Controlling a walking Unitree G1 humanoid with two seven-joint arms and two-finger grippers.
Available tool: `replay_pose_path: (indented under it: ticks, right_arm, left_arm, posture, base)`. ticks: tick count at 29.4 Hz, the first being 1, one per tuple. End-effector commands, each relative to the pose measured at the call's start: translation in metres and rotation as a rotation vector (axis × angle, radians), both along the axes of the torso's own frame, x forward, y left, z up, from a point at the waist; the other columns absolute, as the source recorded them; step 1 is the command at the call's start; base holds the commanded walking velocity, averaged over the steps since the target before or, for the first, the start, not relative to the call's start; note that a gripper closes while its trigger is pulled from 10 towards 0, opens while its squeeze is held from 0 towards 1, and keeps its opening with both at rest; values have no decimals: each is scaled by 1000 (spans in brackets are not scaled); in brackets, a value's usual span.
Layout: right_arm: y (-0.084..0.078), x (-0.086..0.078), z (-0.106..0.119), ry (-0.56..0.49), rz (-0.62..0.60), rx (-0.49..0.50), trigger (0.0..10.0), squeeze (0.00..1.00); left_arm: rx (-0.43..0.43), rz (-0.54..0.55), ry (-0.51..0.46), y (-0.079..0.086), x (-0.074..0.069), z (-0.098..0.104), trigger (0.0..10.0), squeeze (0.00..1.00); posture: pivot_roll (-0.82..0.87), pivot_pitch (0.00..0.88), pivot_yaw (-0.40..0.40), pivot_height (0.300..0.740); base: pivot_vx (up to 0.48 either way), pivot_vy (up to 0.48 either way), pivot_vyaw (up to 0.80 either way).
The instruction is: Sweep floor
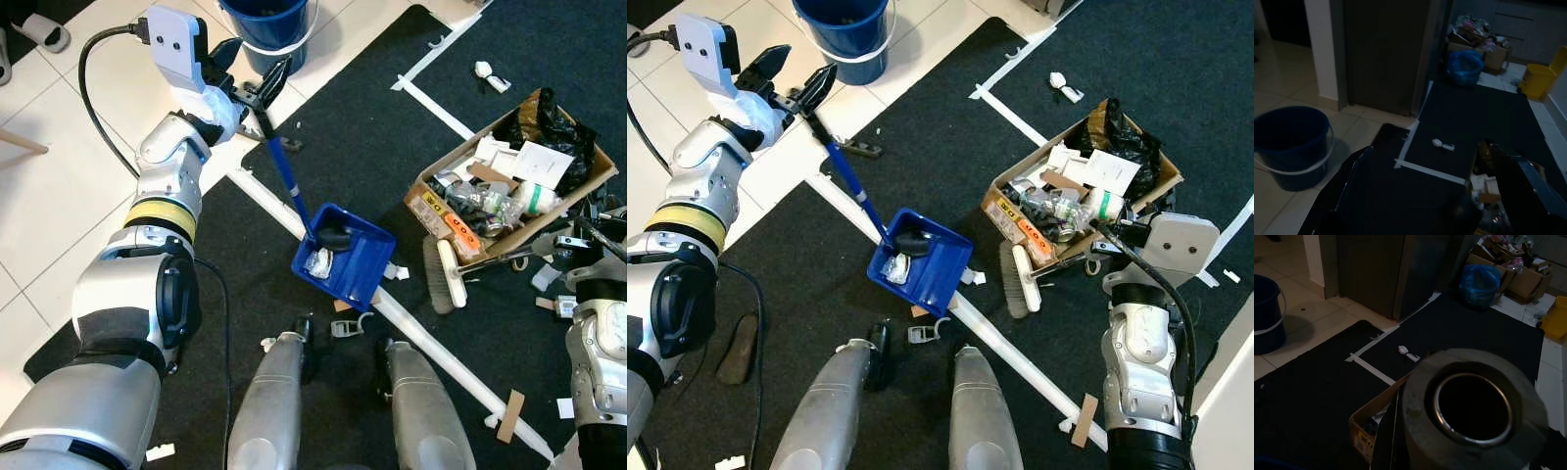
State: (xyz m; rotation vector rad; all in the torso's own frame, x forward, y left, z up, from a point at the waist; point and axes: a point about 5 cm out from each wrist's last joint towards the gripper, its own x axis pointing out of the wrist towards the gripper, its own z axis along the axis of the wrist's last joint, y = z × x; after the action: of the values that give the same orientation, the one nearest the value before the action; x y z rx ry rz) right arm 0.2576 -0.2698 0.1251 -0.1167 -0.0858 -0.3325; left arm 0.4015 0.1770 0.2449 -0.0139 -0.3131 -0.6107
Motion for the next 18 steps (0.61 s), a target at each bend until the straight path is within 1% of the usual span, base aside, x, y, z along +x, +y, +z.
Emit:
replay_pose_path:
  ticks: [1, 2, 3, 4, 5, 8, 10, 14, 18]
  right_arm:
    - [-21, -20, -27, 156, -113, -15, 10000, 0]
    - [-21, -21, -26, 159, -113, -16, 10000, 0]
    - [-21, -21, -26, 159, -113, -16, 10000, 0]
    - [-22, -22, -26, 162, -116, -17, 10000, 0]
    - [-23, -23, -25, 165, -118, -18, 10000, 0]
    - [-24, -25, -25, 167, -121, -19, 10000, 0]
    - [-25, -27, -24, 172, -127, -21, 10000, 0]
    - [-26, -31, -23, 180, -133, -25, 10000, 0]
    - [-27, -33, -23, 185, -137, -26, 10000, 0]
  left_arm:
    - [9, -26, 40, -6, -1, -13, 10000, 1000]
    - [8, -29, 56, -6, -2, -17, 10000, 671]
    - [8, -29, 56, -6, -2, -17, 10000, 671]
    - [5, -27, 82, -6, -2, -23, 10000, 0]
    - [3, -26, 107, -5, -3, -29, 10000, 0]
    - [5, -25, 128, -5, -4, -35, 10000, 0]
    - [10, -16, 161, -4, -5, -43, 10000, 0]
    - [2, -5, 189, -4, -6, -49, 10000, 0]
    - [2, -6, 196, -6, -6, -51, 10000, 0]
  posture:
    - [-119, 469, 17, 740]
    - [-119, 469, 17, 740]
    - [-119, 469, 17, 740]
    - [-124, 472, 16, 740]
    - [-125, 474, 16, 740]
    - [-128, 476, 16, 740]
    - [-139, 481, 15, 740]
    - [-149, 491, 12, 740]
    - [-156, 494, 10, 740]
  base:
    - [0, 0, 0]
    - [0, 0, 0]
    - [0, 0, 0]
    - [0, 0, 0]
    - [0, 0, 0]
    - [0, 0, 0]
    - [0, 0, 0]
    - [0, 0, 0]
    - [0, 0, 0]
